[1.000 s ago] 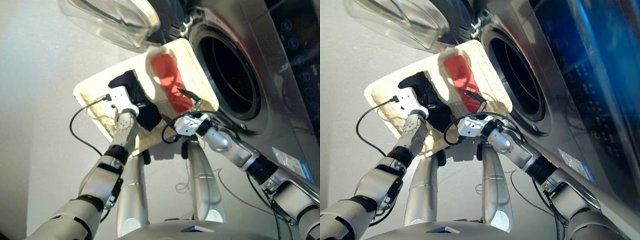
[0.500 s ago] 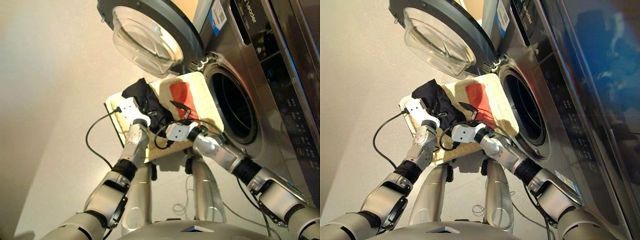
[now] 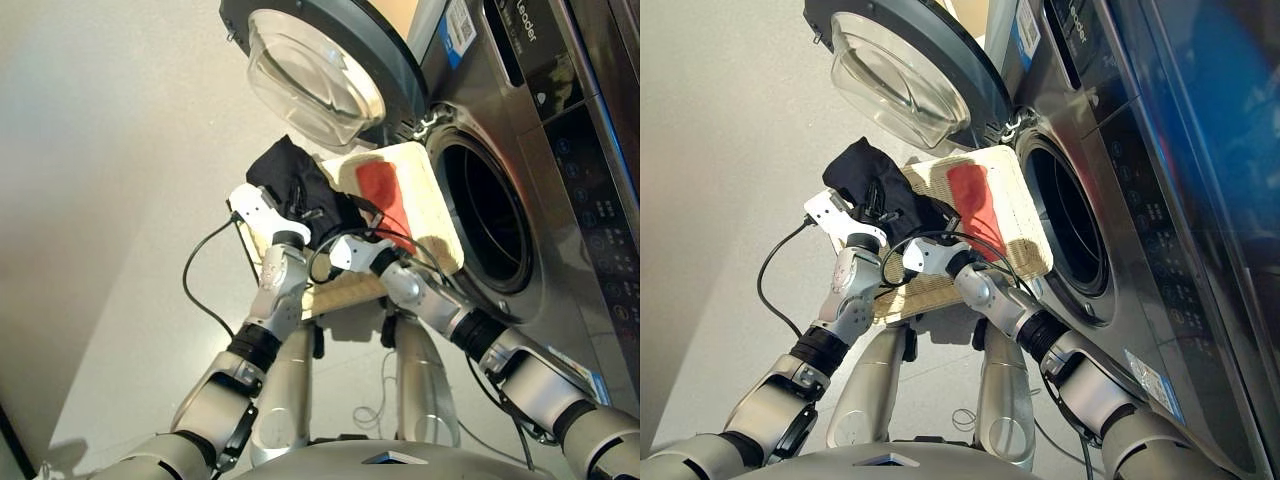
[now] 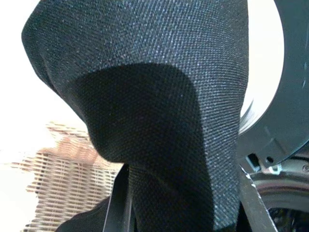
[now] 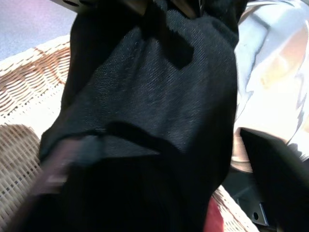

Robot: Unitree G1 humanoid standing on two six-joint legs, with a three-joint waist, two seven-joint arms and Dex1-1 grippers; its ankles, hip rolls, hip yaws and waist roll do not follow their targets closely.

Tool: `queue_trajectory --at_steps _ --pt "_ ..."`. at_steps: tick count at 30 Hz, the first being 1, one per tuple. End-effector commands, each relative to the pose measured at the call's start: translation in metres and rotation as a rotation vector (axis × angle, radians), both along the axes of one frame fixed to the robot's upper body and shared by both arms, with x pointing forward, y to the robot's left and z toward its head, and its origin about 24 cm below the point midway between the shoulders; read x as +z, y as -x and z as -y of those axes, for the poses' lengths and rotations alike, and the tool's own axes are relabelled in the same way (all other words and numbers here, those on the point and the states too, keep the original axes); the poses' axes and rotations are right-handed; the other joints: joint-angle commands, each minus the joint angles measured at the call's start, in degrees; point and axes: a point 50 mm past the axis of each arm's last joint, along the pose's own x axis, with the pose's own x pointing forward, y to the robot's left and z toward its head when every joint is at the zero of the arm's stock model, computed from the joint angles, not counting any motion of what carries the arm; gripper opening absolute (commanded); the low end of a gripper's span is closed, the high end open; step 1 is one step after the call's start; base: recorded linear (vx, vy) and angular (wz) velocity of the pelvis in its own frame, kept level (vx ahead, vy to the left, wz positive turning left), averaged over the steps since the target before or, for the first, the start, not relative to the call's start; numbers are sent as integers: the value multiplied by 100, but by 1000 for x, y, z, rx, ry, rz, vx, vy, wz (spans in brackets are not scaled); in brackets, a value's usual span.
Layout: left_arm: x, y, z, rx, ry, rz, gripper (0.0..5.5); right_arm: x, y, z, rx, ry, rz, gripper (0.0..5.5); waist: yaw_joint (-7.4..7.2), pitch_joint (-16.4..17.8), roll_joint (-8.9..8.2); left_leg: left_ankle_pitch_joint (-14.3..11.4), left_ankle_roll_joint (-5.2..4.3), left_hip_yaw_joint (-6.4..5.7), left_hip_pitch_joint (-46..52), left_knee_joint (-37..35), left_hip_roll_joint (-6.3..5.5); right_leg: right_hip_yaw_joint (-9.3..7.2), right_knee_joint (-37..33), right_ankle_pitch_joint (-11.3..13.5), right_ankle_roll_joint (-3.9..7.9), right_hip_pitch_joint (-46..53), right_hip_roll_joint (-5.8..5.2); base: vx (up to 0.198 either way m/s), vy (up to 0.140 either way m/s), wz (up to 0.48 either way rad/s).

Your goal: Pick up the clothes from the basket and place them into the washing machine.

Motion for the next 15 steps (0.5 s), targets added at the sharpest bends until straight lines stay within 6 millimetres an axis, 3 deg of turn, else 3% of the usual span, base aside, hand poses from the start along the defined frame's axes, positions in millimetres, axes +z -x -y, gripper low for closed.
queue_trajectory --at_steps 1,7,8,9,10,15 --pt "27 9 14 -56 68 158 0 26 -3 -25 37 -86 100 0 70 -297 180 -206 30 121 -148 87 -261 -113 -114 -211 447 307 13 0 0 0" --pt "26 9 13 -53 81 149 0 31 -4 -26 30 -114 116 0 90 -336 188 -219 44 115 -163 100 -260 -106 -83 -225 447 276 9 0 0 0" --pt "26 9 13 -49 79 147 106 30 -4 -24 19 -131 108 0 87 -339 186 -221 47 116 -161 104 -263 -97 -75 -225 444 268 8 0 0 0" --pt "26 9 13 -49 79 147 390 30 -4 -24 19 -131 108 0 88 -340 186 -221 47 116 -161 104 -263 -96 -74 -225 444 267 8 0 0 0" --pt "25 9 12 -48 76 148 550 27 -4 -24 15 -133 100 0 84 -341 180 -225 48 118 -162 105 -264 -91 -75 -224 446 267 3 0 0 0" --pt "20 9 3 -1 86 123 550 13 -2 -13 -73 -180 70 0 80 -313 205 -222 54 118 -186 127 -265 -67 -66 -206 447 240 -3 0 0 0"
